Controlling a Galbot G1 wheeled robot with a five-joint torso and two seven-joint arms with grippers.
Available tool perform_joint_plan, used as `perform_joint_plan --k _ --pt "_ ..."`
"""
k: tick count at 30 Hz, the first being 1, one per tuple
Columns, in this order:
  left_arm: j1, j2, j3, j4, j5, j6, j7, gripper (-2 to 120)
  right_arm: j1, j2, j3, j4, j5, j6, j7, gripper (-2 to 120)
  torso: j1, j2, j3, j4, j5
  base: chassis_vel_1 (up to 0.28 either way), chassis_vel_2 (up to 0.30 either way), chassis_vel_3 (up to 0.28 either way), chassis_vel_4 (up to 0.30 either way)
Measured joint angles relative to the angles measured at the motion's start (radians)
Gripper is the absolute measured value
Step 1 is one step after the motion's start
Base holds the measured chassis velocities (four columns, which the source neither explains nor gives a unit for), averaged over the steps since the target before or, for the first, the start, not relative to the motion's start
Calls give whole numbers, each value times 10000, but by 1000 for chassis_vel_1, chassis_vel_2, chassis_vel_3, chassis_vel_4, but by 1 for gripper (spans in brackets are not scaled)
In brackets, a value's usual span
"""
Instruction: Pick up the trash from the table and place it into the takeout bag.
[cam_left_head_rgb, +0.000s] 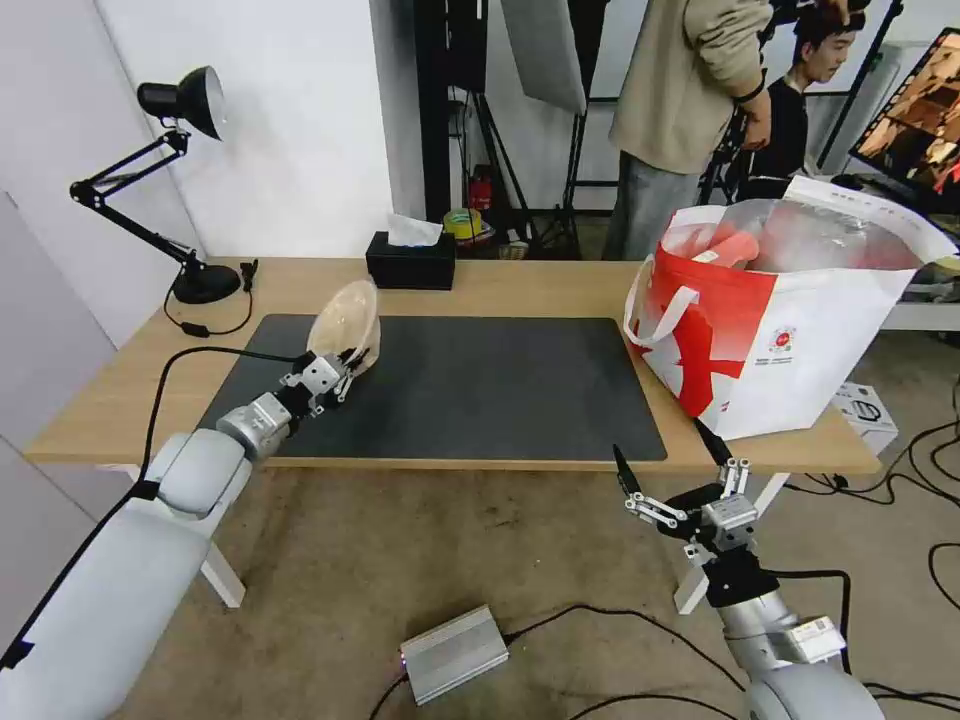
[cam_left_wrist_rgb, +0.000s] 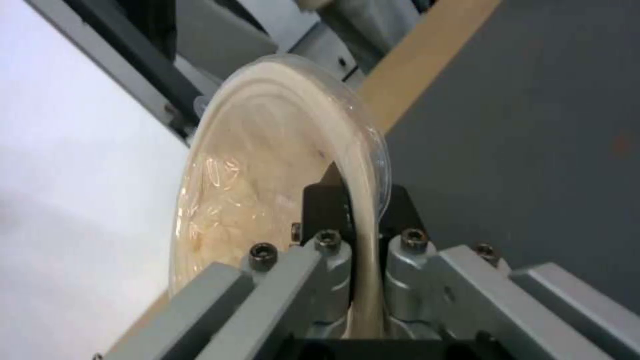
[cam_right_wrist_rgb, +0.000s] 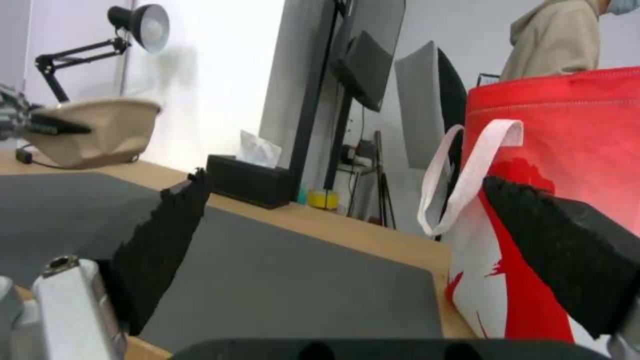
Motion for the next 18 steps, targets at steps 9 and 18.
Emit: perform_joint_plan --k 9,18 --pt "-726 975 797 -931 -914 -103 -705 1 0 0 0 0 0 0 0 100 0 0 0 0 1 0 0 0 0" --pt "-2700 1174 2380 -1034 -1609 64 -1667 1 0 0 0 0 0 0 0 100 -1 0 0 -2 1 0 0 0 0"
